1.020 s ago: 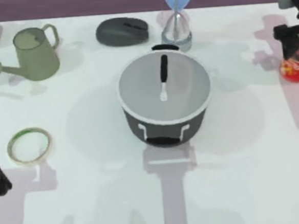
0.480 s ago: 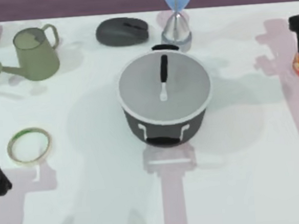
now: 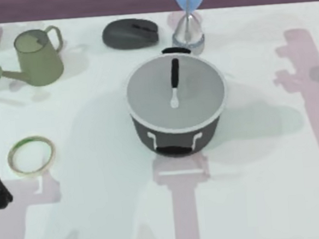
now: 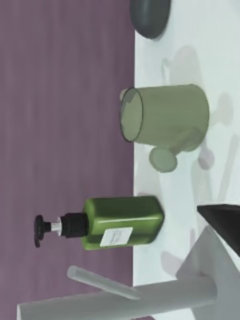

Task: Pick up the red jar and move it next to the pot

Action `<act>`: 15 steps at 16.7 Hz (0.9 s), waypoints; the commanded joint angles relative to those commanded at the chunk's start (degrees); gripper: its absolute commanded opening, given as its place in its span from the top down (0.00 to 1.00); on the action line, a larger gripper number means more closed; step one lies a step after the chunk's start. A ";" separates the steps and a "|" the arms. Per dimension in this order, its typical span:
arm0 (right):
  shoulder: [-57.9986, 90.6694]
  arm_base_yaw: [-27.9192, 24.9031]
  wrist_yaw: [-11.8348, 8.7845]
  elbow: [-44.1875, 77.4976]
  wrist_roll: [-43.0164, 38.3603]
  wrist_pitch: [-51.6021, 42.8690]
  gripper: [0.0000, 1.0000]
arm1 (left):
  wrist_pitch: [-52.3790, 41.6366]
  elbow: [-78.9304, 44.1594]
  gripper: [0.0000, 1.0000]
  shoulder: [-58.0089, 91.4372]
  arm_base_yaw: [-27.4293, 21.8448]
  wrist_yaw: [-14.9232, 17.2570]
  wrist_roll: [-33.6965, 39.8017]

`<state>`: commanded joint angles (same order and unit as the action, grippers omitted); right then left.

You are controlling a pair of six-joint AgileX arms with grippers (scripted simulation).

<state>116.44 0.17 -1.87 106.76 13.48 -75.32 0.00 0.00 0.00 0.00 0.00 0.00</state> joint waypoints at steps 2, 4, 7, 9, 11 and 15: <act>0.18 0.34 -0.02 0.21 -0.11 0.10 1.00 | 0.00 0.00 0.00 0.00 0.00 0.00 0.00; 0.41 -0.33 0.06 0.16 -0.99 0.38 1.00 | 0.00 0.00 0.00 0.00 0.00 0.00 0.00; 1.66 -3.81 0.69 -0.45 -6.81 2.06 1.00 | 0.00 0.00 0.00 0.00 0.00 0.00 0.00; 2.56 -7.15 1.39 -1.32 -13.64 3.90 1.00 | 0.00 0.00 0.00 0.00 0.00 0.00 0.00; 3.50 -10.75 2.21 -2.28 -21.10 5.90 1.00 | 0.00 0.00 0.00 0.00 0.00 0.00 0.00; 4.61 -16.11 3.47 -4.02 -29.66 8.99 1.00 | 0.00 0.00 0.00 0.00 0.00 0.00 0.00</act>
<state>121.04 -15.94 1.60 102.74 -16.18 -66.33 0.00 0.00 0.00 0.00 0.00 0.00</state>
